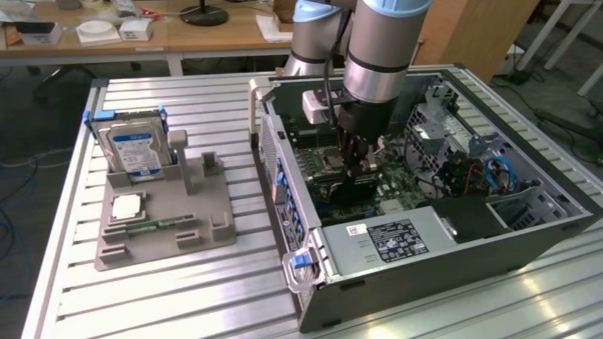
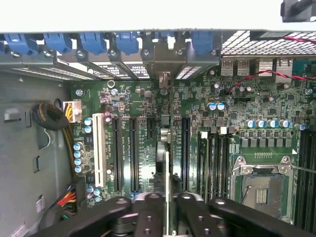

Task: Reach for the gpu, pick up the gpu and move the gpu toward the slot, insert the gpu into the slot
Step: 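Insert the gpu into the slot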

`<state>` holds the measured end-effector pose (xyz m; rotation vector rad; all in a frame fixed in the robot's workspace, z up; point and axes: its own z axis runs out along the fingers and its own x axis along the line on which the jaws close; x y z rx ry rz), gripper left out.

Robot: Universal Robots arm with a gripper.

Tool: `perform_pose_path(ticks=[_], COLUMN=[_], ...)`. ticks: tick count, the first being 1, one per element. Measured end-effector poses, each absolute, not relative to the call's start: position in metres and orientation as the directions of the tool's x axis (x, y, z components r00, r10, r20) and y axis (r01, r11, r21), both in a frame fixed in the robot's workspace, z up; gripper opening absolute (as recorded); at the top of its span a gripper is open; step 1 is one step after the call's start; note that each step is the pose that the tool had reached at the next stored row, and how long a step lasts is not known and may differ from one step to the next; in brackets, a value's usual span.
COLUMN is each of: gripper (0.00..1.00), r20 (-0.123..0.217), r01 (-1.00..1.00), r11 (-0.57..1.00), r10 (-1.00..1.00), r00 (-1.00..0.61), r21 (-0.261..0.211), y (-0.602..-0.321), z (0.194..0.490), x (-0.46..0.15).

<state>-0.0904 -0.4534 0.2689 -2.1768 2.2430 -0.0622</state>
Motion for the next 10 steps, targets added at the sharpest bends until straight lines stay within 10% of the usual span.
perform_pose_path(ticks=[10], gripper=[0.1], r20=[0.017], r01=[-0.999], r11=[0.03], r10=[-0.999], r00=[-0.03], r21=[-0.039], y=[-0.4534], z=[0.2689], x=[-0.0904])
